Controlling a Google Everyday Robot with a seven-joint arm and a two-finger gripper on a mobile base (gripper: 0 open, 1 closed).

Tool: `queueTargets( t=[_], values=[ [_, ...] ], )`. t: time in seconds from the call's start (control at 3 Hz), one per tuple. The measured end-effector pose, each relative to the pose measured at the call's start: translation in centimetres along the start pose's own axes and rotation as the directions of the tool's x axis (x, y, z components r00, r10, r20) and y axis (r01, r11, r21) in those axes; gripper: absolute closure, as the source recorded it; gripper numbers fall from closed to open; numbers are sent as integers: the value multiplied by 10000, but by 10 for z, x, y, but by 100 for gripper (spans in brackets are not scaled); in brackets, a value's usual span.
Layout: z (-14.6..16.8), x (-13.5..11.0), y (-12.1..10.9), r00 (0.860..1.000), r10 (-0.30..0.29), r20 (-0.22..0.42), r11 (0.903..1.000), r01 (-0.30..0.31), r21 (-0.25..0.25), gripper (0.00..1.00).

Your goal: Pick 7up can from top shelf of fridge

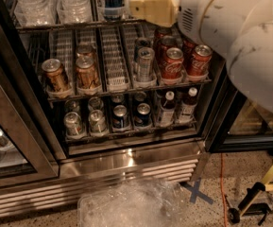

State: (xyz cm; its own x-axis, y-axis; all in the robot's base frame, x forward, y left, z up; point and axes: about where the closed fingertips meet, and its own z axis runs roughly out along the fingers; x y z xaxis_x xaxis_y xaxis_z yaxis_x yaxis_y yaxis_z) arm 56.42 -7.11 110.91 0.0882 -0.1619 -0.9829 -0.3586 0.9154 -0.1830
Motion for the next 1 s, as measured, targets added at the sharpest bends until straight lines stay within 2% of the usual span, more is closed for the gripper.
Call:
queueTargets(
  t=[0.33, 0.67, 1.0],
  values=[
    [5, -10, 28, 9999, 53, 145, 9991, -47, -422, 0],
    [5, -10, 51, 10000, 13, -38, 9971, -16, -762, 0],
    [1, -9, 64, 9997, 114, -236, 9960, -135, -886, 0]
  ],
)
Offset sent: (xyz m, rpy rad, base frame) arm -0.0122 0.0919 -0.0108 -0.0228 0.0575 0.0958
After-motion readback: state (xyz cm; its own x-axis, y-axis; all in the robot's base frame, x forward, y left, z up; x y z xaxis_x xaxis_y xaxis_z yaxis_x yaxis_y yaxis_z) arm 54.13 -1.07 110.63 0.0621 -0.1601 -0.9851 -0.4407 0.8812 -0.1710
